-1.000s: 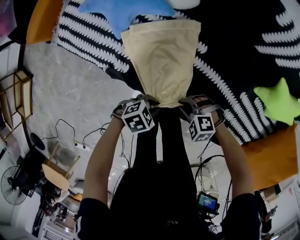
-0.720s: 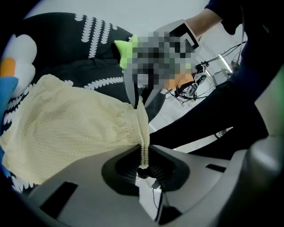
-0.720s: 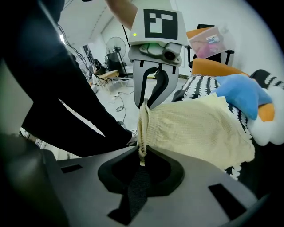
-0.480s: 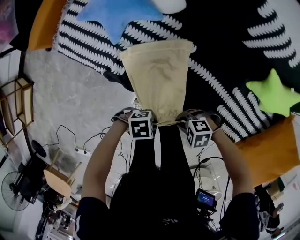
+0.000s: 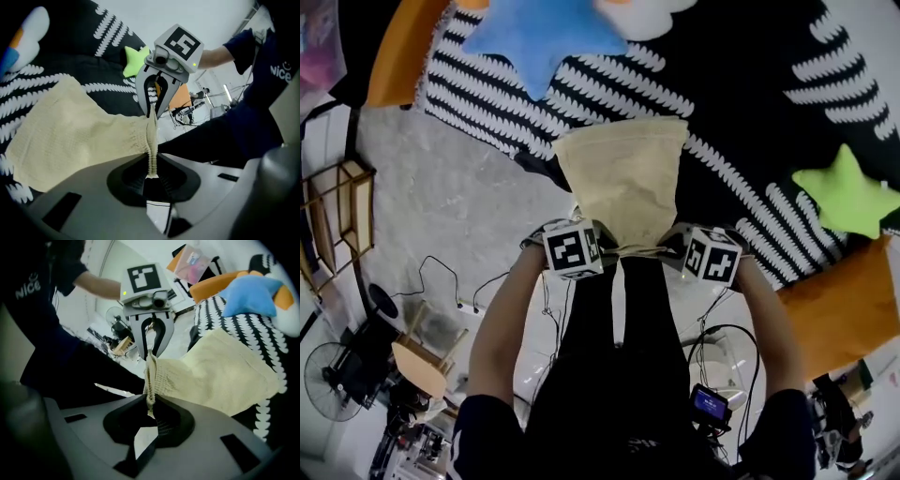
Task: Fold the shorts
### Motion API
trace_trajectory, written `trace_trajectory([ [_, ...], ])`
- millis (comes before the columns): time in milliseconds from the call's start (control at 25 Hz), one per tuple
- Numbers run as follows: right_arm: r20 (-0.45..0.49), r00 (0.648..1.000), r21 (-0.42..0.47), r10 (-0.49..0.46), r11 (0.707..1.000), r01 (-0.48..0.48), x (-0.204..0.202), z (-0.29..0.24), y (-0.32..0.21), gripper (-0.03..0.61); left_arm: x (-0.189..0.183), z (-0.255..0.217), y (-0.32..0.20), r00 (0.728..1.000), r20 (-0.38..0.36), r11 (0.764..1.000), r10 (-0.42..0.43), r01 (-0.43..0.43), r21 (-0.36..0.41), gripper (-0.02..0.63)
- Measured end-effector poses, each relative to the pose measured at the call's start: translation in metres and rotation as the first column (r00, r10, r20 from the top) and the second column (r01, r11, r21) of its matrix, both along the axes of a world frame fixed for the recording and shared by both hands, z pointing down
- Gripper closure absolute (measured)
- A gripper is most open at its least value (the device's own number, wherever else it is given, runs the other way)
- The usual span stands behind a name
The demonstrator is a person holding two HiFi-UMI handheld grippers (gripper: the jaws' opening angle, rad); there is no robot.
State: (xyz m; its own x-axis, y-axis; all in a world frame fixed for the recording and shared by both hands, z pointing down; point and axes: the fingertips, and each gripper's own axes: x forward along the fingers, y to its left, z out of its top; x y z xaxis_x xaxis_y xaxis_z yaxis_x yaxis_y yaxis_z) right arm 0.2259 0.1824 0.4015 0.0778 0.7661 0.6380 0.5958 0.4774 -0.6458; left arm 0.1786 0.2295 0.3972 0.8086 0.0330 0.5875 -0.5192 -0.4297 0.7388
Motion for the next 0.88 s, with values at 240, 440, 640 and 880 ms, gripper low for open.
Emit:
trace_trajectory([
  [240,-0.048,0.996,-0.054,0.081,0.995,-0.083,-0.096,-0.011,-0.039,0.531,-0.098,-0.009,-0.042,0.99,0.06,0.992,-0.125,0.124,0.02,0.557],
  [440,-0.086,0.988,-0.039,0.128,0.991,-0.132,-0.154,0.007,-0.081,0.528,-0.152,0.01,-0.078,0.977,0.112,0.984,-0.18,0.181,0.006,0.557],
  [640,-0.142,0.976,-0.031,0.168,0.984,-0.174,-0.184,0.04,-0.11,0.529,-0.174,0.04,-0.1,0.956,0.099,0.957,-0.275,0.282,-0.067,0.555],
  [880,-0.213,0.956,-0.018,0.201,0.978,-0.21,-0.219,0.065,-0.13,0.529,-0.216,0.066,-0.119,0.909,0.168,0.917,-0.381,0.395,-0.059,0.554],
])
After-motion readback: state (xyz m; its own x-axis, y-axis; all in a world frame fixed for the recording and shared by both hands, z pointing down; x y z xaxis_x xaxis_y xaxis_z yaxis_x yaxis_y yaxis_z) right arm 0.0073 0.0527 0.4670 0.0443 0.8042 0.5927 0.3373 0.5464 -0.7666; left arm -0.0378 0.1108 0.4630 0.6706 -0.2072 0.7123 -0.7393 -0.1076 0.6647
